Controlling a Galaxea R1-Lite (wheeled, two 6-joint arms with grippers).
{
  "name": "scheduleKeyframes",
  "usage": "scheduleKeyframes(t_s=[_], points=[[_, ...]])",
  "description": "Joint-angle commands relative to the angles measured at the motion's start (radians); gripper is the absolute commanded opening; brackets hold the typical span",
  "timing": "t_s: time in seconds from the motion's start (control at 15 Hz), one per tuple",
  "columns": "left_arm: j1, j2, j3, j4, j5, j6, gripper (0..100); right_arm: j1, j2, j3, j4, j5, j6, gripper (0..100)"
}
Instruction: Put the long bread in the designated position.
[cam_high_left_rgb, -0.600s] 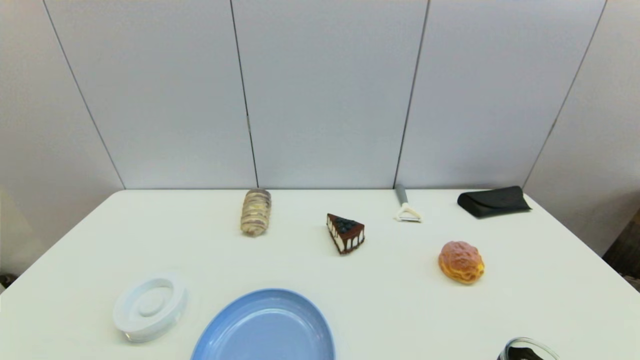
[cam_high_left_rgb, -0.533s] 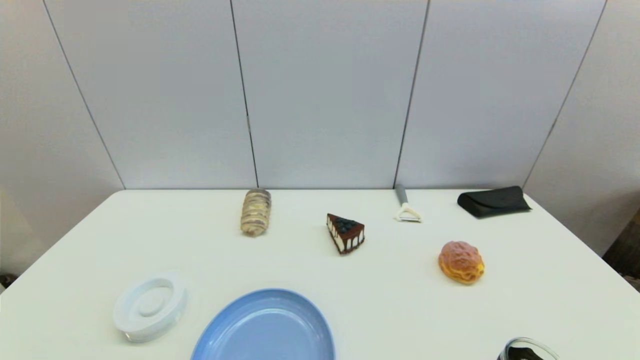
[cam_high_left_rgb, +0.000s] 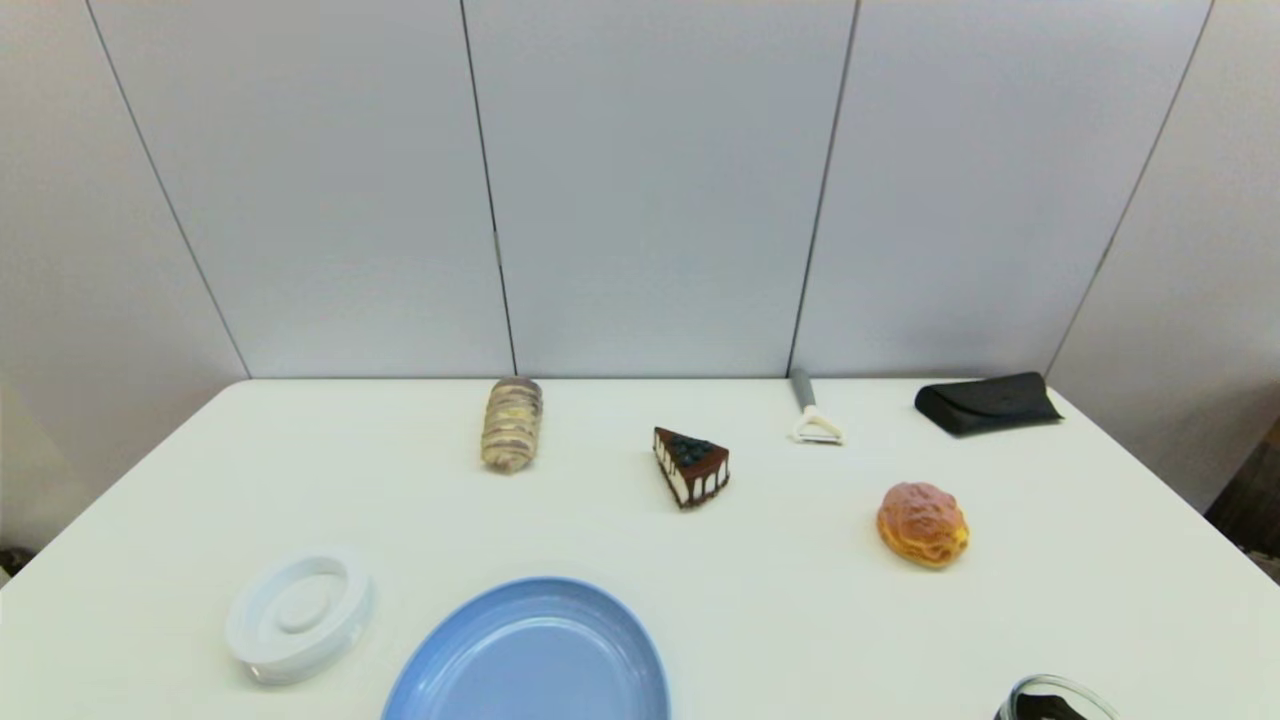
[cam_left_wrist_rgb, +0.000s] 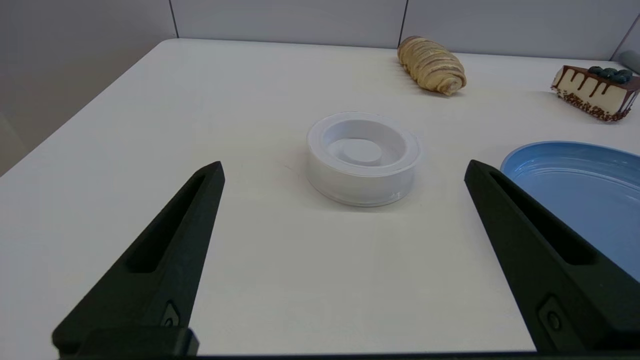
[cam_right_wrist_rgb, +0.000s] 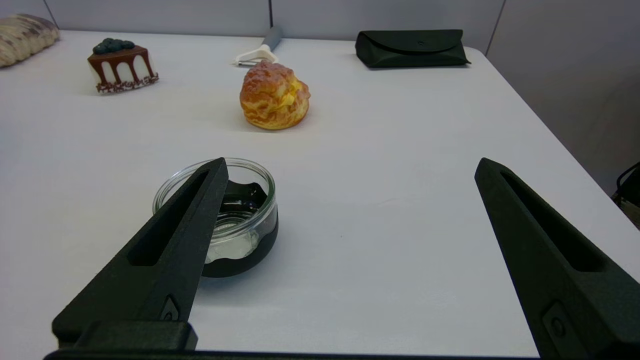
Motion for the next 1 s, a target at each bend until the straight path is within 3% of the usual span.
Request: scheduleKeyframes(t_s=[0.07, 0.53, 1.0], points=[[0.000, 0.001, 0.002, 0.000, 0.000, -0.001, 100, 0.000, 0.001, 0.000, 0.000, 0.001, -0.001, 100], [0.002, 0.050, 0.000, 0.003, 0.003, -0.007, 100, 0.000, 0.001, 0.000, 0.000, 0.001, -0.001, 100], [0.002, 0.412, -0.319, 0.119, 0.001, 0.045, 100, 0.000, 0.001, 0.000, 0.000, 0.001, -0.001, 100]])
